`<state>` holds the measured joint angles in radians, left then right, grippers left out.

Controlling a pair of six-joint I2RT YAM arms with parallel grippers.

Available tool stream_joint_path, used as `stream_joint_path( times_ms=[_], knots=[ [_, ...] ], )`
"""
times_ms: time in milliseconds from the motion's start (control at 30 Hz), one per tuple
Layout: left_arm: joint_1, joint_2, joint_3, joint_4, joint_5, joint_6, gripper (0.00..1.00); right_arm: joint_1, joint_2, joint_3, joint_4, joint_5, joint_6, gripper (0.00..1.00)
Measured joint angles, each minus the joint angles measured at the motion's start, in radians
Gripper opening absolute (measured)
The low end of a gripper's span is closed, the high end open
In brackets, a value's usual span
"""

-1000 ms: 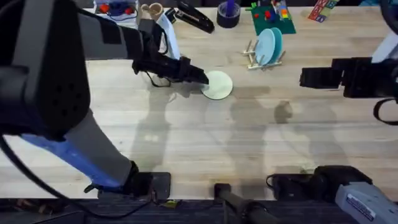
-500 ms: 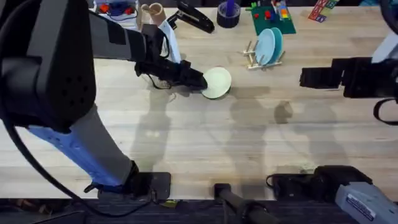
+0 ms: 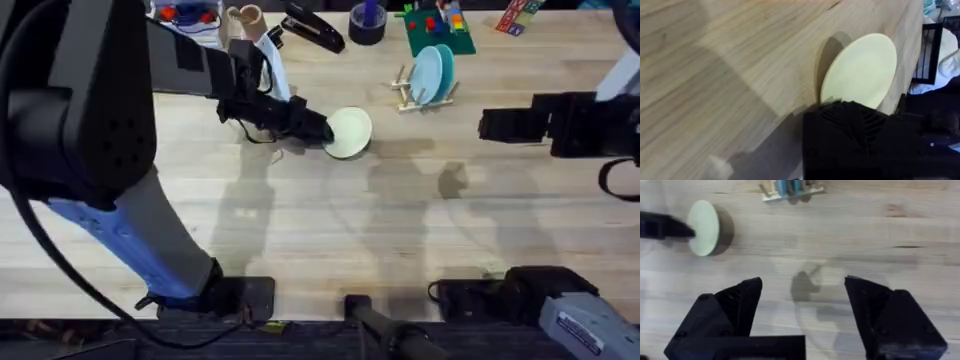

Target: Pick up the plates from the table one by one and place each into a slot on the dish rack.

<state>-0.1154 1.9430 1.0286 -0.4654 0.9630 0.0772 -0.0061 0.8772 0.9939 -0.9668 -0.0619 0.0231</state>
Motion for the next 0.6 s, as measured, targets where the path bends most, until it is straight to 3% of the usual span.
stream_joint_path(
  times_ms=[233, 600],
  knots=[
    [0.000, 0.000, 0.000, -0.001, 0.000, -0.003, 0.041, 0.092, 0.060, 0.000, 0.032, -0.047, 0.073, 0.995],
    [0.000, 0.000, 0.000, -0.003, 0.000, -0.003, 0.041, 0.330, 0.284, 0.000, 0.287, -0.064, 0.226, 0.995]
  ],
)
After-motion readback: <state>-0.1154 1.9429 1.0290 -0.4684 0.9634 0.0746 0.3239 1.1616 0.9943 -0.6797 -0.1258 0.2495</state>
